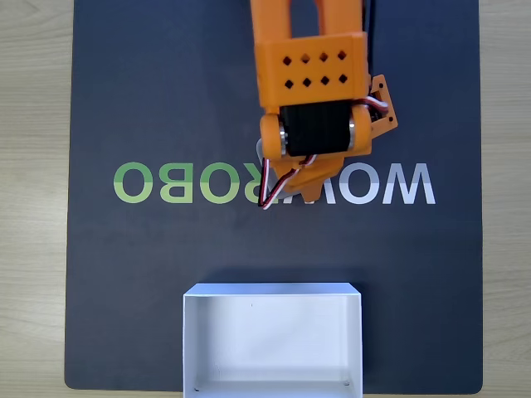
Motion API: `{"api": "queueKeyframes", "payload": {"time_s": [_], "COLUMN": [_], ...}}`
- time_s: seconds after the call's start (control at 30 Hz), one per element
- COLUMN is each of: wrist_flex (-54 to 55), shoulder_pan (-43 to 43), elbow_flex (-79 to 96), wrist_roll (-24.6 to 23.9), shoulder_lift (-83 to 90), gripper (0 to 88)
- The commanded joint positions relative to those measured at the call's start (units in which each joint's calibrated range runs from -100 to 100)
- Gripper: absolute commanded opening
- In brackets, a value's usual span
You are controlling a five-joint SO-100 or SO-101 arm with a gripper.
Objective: Grab the usb to bin
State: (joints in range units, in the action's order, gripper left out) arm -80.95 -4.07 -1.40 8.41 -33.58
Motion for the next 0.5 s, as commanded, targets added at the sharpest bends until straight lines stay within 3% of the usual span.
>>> {"api": "queueKeyframes", "payload": {"time_s": [0.0, 0.47], "wrist_flex": [0.15, 0.15], "shoulder_pan": [-0.31, -1.07], "elbow_flex": [-2.12, -11.61], "wrist_roll": [0.31, 0.37], "shoulder_lift": [7.42, 38.03], "gripper": [16.1, 16.3]}}
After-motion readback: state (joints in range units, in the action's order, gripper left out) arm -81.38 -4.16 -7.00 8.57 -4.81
